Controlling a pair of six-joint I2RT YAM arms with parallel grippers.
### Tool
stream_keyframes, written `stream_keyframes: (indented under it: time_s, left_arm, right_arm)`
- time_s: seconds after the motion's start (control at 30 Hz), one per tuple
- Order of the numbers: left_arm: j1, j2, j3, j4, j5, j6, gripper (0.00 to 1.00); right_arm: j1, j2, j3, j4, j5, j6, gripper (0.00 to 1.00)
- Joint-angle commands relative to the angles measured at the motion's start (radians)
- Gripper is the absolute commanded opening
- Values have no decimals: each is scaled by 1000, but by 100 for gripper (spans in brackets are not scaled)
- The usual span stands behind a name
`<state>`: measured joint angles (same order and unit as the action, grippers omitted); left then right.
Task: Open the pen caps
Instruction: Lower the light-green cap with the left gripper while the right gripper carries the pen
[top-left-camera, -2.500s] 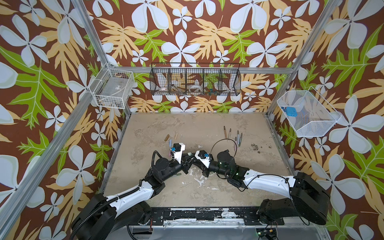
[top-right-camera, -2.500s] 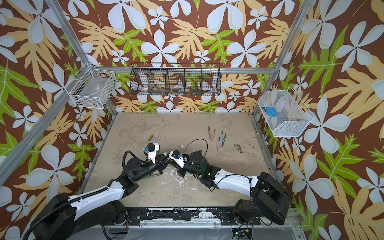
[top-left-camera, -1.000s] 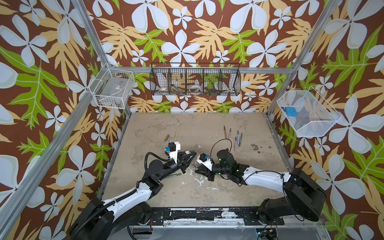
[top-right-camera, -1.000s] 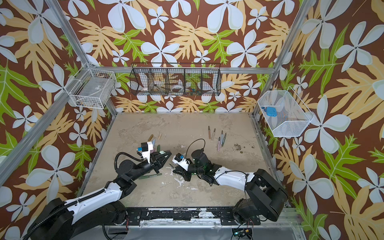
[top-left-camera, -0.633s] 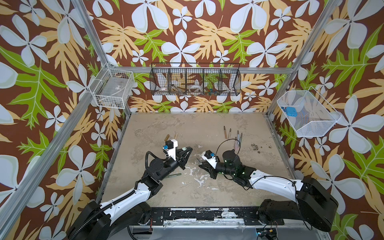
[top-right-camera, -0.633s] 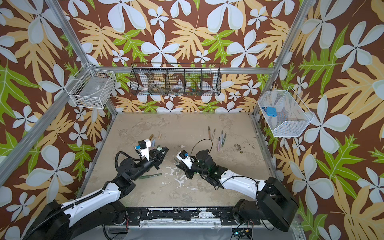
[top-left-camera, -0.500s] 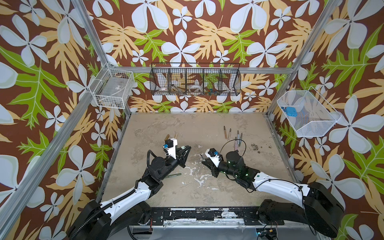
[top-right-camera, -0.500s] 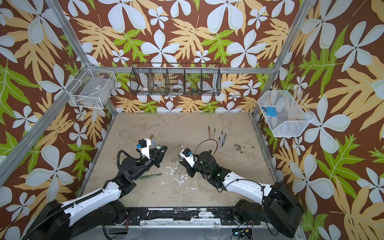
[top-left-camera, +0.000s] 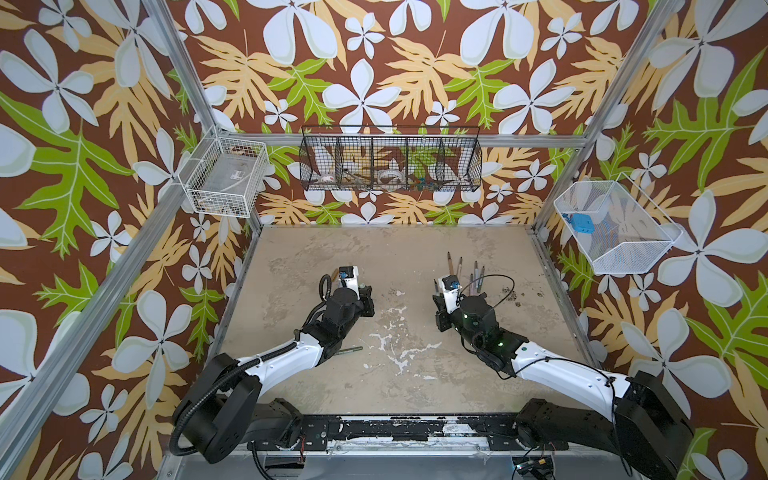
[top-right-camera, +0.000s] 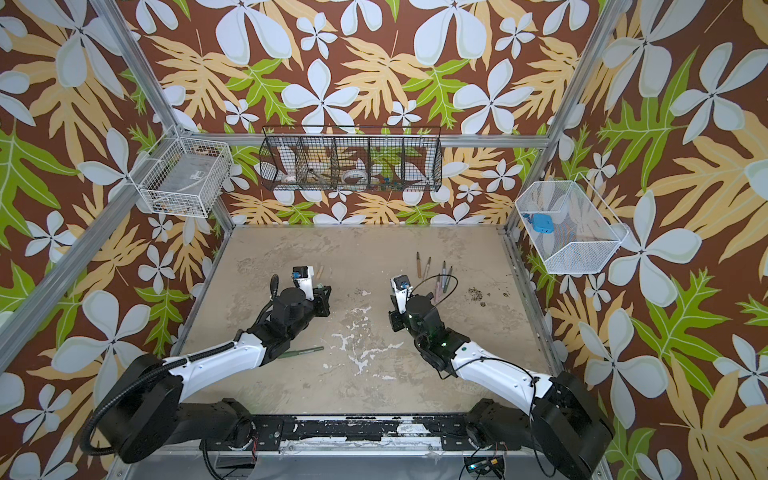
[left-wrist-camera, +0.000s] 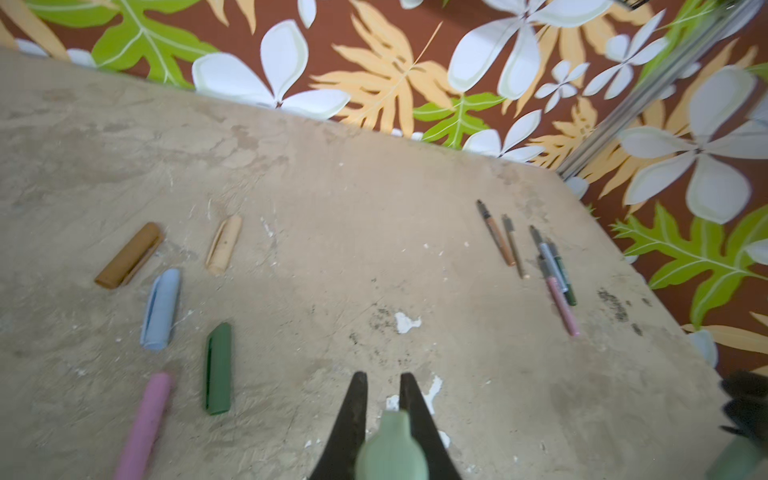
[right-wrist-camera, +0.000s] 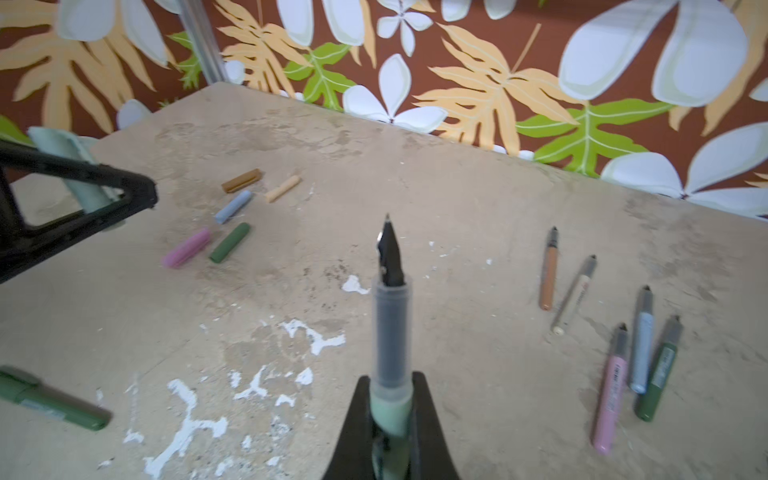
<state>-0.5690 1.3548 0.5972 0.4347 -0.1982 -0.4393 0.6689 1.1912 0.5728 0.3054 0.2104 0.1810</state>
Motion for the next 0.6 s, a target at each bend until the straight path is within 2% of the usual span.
stream_keyframes:
  time_s: [0.0, 0.23, 0.57]
  left_arm:
    - [17, 55, 38, -77, 48, -8, 0]
    - [21, 150, 102, -155, 54, 10, 0]
    - [27, 310, 198, -258, 16, 19, 0]
  right_arm:
    - [-45, -1, 0, -44, 28, 68, 0]
    - [-117, -5, -20, -47, 17, 95, 0]
    - [-130, -1, -27, -43, 12, 98, 0]
